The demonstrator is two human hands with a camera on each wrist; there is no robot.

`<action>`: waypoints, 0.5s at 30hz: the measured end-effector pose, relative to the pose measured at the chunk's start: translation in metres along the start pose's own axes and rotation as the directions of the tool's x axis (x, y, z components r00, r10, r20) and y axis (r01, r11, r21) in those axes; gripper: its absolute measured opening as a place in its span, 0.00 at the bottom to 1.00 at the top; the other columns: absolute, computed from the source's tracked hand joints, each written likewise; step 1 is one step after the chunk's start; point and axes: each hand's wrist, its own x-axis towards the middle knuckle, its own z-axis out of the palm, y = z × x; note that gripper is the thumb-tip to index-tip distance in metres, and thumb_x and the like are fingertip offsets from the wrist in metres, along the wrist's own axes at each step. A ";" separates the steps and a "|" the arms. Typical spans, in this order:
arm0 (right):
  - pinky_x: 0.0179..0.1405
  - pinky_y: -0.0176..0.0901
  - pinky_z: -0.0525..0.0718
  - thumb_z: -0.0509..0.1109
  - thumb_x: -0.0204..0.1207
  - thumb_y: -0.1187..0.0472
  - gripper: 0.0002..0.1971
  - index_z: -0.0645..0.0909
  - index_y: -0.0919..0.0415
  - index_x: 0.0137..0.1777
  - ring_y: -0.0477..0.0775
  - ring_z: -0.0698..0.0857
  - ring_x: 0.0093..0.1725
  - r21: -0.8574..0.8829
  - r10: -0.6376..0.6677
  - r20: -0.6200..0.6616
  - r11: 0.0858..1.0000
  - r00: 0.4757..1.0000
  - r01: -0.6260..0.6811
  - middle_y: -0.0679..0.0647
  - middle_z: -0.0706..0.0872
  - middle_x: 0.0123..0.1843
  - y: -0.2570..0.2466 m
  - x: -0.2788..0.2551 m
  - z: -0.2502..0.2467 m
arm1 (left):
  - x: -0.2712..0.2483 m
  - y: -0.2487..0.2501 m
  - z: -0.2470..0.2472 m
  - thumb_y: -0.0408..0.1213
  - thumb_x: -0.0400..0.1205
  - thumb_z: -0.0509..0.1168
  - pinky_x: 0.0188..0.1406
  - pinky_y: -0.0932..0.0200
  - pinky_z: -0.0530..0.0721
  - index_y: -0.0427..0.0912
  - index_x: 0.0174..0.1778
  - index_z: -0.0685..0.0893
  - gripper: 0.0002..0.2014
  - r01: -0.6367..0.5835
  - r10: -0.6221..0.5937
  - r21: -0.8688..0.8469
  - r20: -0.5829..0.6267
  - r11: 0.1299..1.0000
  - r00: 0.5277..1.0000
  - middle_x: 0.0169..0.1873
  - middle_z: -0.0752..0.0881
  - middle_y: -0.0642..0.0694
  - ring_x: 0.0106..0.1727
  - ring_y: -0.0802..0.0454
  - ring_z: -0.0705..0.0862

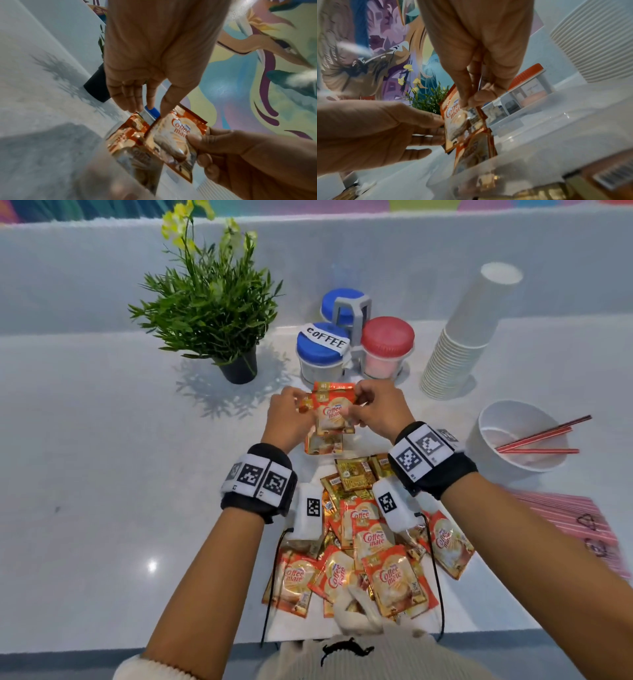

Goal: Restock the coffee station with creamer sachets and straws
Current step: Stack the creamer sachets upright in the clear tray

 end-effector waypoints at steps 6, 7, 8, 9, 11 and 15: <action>0.34 0.38 0.82 0.75 0.68 0.71 0.15 0.74 0.57 0.27 0.45 0.79 0.26 -0.173 0.124 0.176 0.980 0.977 -0.094 0.51 0.81 0.27 0.011 0.005 0.015 | 0.004 -0.027 0.006 0.33 0.79 0.65 0.61 0.51 0.77 0.40 0.74 0.64 0.28 0.150 -0.175 0.179 0.139 0.972 0.975 0.68 0.75 0.34 0.68 0.39 0.77; 0.35 0.39 0.82 0.75 0.68 0.71 0.16 0.74 0.57 0.27 0.45 0.79 0.26 -0.181 0.133 0.186 0.978 0.974 -0.099 0.50 0.80 0.26 0.013 0.006 0.018 | 0.004 -0.029 0.008 0.33 0.79 0.66 0.59 0.51 0.78 0.40 0.73 0.65 0.27 0.152 -0.180 0.179 0.154 0.972 0.972 0.67 0.77 0.34 0.66 0.39 0.78; 0.37 0.40 0.82 0.75 0.68 0.71 0.16 0.74 0.56 0.27 0.46 0.79 0.27 -0.191 0.131 0.177 0.977 0.976 -0.097 0.50 0.80 0.27 0.013 0.006 0.019 | 0.003 -0.030 0.008 0.34 0.78 0.67 0.58 0.50 0.78 0.40 0.72 0.66 0.27 0.153 -0.182 0.170 0.167 0.973 0.969 0.65 0.78 0.35 0.65 0.39 0.79; 0.38 0.40 0.80 0.75 0.68 0.70 0.15 0.74 0.57 0.27 0.47 0.79 0.29 -0.199 0.117 0.154 0.976 0.981 -0.085 0.52 0.81 0.29 0.013 0.006 0.021 | 0.001 -0.031 0.009 0.35 0.77 0.69 0.57 0.48 0.79 0.40 0.72 0.66 0.28 0.152 -0.179 0.157 0.176 0.976 0.968 0.63 0.79 0.35 0.64 0.39 0.80; 0.40 0.41 0.79 0.75 0.68 0.68 0.10 0.77 0.59 0.32 0.51 0.81 0.36 -0.196 0.076 0.086 0.979 0.993 -0.058 0.57 0.85 0.37 0.013 0.006 0.024 | 0.000 -0.031 0.009 0.37 0.77 0.70 0.55 0.47 0.81 0.40 0.71 0.66 0.29 0.145 -0.170 0.144 0.179 0.979 0.969 0.61 0.80 0.34 0.61 0.37 0.81; 0.41 0.37 0.75 0.75 0.69 0.66 0.04 0.82 0.64 0.40 0.51 0.80 0.41 -0.181 0.031 0.030 0.983 0.999 -0.025 0.60 0.87 0.44 0.012 0.004 0.031 | -0.001 -0.031 0.008 0.35 0.77 0.69 0.57 0.46 0.80 0.41 0.73 0.65 0.30 0.137 -0.166 0.149 0.200 0.979 0.966 0.62 0.79 0.34 0.61 0.37 0.81</action>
